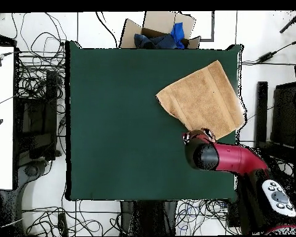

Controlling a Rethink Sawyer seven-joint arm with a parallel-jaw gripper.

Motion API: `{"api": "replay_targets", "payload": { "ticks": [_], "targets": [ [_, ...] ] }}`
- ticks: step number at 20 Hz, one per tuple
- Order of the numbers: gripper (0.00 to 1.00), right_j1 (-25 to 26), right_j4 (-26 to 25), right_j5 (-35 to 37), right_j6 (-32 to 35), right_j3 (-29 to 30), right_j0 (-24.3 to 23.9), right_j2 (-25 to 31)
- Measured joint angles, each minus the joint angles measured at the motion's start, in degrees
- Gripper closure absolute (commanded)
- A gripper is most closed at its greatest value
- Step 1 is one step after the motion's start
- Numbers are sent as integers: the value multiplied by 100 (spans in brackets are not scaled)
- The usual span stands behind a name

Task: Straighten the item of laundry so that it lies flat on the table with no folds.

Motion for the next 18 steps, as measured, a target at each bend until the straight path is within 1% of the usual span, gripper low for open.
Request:
{"api": "replay_targets", "payload": {
  "ticks": [4,8,12,14,18],
  "targets": [
    [0,84,-11,0,0,2,-330,142],
    [0,156,-94,-26,0,0,-369,143],
    [0,235,-178,-179,0,-22,-175,63],
    [0,311,-193,-385,0,-39,95,-51],
    [0,388,-193,-623,0,-60,405,-164]
  ]
}}
